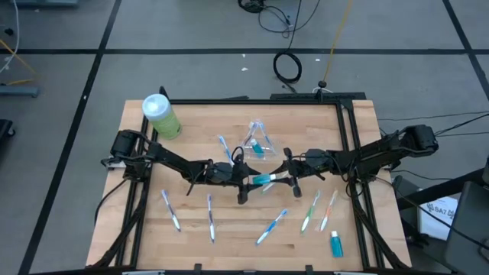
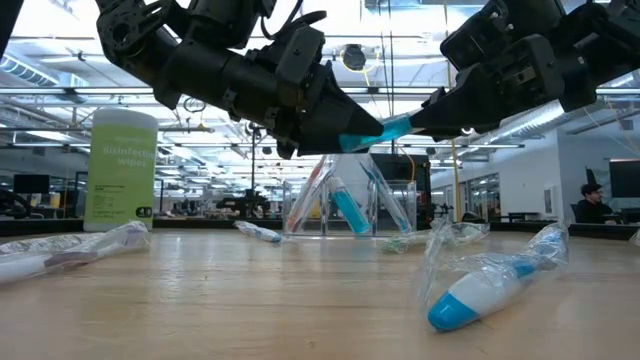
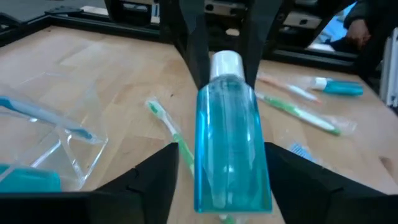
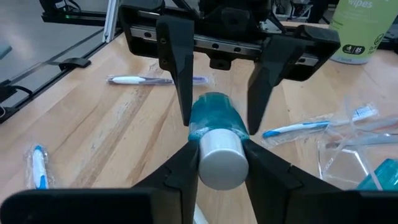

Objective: Pick & Place toothbrushing station
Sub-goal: Put the left small mouthwash bottle into the middle section of the transparent organizer

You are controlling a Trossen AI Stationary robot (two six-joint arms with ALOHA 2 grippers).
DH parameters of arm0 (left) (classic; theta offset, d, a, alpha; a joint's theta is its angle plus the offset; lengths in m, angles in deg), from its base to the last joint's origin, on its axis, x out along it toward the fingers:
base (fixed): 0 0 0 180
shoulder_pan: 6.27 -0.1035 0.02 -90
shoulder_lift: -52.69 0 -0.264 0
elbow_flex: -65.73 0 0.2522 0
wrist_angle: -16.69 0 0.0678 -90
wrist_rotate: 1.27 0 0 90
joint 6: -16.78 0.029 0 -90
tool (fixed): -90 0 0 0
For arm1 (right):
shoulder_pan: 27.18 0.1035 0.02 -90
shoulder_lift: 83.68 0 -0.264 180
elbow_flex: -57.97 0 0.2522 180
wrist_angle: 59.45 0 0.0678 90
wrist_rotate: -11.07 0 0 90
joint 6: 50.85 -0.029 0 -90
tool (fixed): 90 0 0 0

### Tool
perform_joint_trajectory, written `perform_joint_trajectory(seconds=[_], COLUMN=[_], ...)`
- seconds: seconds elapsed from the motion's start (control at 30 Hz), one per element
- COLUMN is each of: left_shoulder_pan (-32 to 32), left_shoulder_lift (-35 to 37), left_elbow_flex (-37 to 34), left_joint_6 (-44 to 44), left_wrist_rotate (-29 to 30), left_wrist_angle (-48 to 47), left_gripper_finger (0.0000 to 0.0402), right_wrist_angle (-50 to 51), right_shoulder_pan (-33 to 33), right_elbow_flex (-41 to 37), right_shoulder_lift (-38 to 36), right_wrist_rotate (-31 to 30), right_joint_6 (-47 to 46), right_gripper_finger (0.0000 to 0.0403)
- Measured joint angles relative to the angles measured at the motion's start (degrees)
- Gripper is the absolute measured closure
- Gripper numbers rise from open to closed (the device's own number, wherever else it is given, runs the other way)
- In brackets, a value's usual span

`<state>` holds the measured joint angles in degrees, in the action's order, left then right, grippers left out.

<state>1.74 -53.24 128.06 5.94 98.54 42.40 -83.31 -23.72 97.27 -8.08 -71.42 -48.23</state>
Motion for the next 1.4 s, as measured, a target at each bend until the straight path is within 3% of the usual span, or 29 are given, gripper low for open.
perform_joint_trajectory(seconds=[0.27,0.67,0.77,1.0,1.17,1.4], left_shoulder_pan=[-0.07,-0.35,-0.33,-0.03,-0.04,-0.04], left_shoulder_lift=[3.39,26.62,32.75,42.51,43.36,41.70], left_elbow_flex=[-0.01,-0.04,-0.04,-0.04,-0.07,-0.15], left_joint_6=[2.09,3.03,-0.86,-0.63,1.92,3.20], left_wrist_rotate=[0.90,1.08,3.90,11.51,12.80,12.78], left_wrist_angle=[-5.15,-41.68,-47.94,-54.49,-54.87,-55.05], left_gripper_finger=[0.0116,0.0150,0.0155,0.0156,0.0156,0.0156], right_wrist_angle=[1.48,6.90,13.37,44.12,56.60,67.31], right_shoulder_pan=[0.03,0.00,-0.04,-2.12,-5.90,-10.47], right_elbow_flex=[0.00,1.45,5.39,25.07,36.27,42.27], right_shoulder_lift=[-0.47,-3.72,-3.86,-2.86,-0.73,6.12], right_wrist_rotate=[0.23,-3.22,-3.94,-11.15,-12.22,-11.89], right_joint_6=[-2.05,-1.46,0.72,5.84,5.60,7.30], right_gripper_finger=[0.0302,0.0303,0.0299,0.0301,0.0298,0.0299])
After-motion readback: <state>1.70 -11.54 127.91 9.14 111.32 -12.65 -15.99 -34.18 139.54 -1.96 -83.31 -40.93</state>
